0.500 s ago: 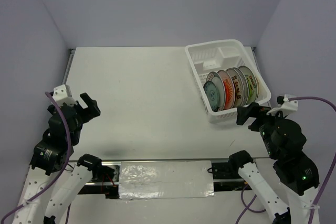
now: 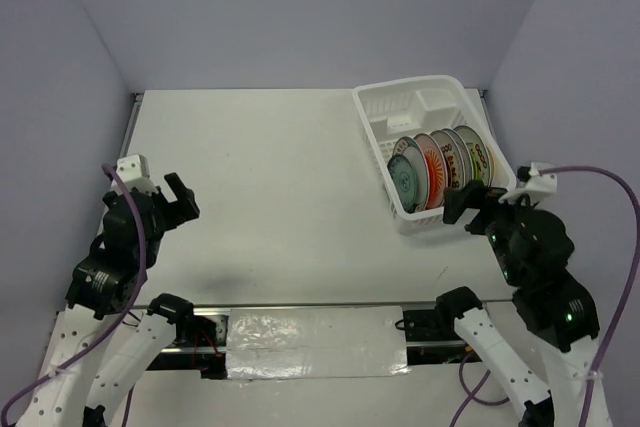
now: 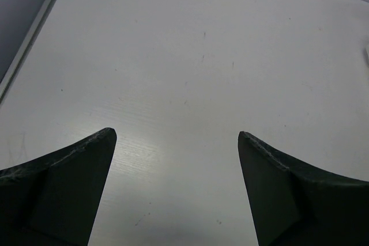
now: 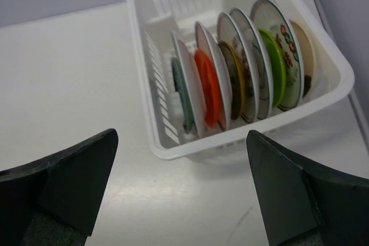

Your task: Unload the plates from the dish rack

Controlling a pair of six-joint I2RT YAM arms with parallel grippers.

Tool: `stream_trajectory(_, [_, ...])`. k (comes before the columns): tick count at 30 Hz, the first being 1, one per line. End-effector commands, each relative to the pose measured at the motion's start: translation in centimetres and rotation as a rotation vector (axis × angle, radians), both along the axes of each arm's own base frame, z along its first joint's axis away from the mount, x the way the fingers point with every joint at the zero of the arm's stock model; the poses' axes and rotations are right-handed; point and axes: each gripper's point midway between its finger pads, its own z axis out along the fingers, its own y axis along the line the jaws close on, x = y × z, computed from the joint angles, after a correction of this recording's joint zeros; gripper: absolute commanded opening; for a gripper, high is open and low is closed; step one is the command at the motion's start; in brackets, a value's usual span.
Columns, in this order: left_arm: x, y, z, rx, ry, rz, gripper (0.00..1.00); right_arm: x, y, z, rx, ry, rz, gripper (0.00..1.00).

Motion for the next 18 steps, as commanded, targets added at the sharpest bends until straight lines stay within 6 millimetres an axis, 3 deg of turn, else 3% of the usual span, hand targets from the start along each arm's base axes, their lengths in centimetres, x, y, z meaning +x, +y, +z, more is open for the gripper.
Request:
stream_trajectory(1, [0.9,-1.1,0.6,-0.001,-0.026,-0.060,1.00,5.6,-0.5,-1.5,-0.124,0.180,-0.115,1.00])
stream_trajectory(3, [1.1,-1.5,0.5,0.002,-0.021,-0.081,0.99,7.6,-0.5,-2.6,-0.192,0.285,-0.154,0.96])
stream_trajectory(5, [1.3,-1.8,0.3,0.001,-0.013,-0.093,1.00,10.6,1.2,-3.6,-0.271,0.340,-0.110,0.89])
stream_trajectory(6, [1.3,-1.8,0.3,0.002,-0.011,-0.095,0.99,12.1,1.8,-3.2,-0.283,0.310,-0.106,0.85])
stream_trajectory(7, [1.3,-1.9,0.2,0.001,-0.007,-0.102,0.99,13.5,2.2,-4.2,-0.315,0.342,-0.107,0.77])
stream_trajectory(10, [1.4,-2.3,0.1,0.001,-0.004,-0.120,0.99,15.4,2.4,-4.6,-0.380,0.352,-0.131,0.70])
stream_trajectory(14, [1.4,-2.9,0.0,0.000,0.000,-0.149,0.99,17.4,3.2,-7.4,-0.484,0.424,-0.143,0.64])
stream_trajectory(18, [1.5,-3.1,-0.1,0.002,0.007,-0.162,0.99,18.4,2.3,-9.8,-0.631,0.495,-0.209,0.58])
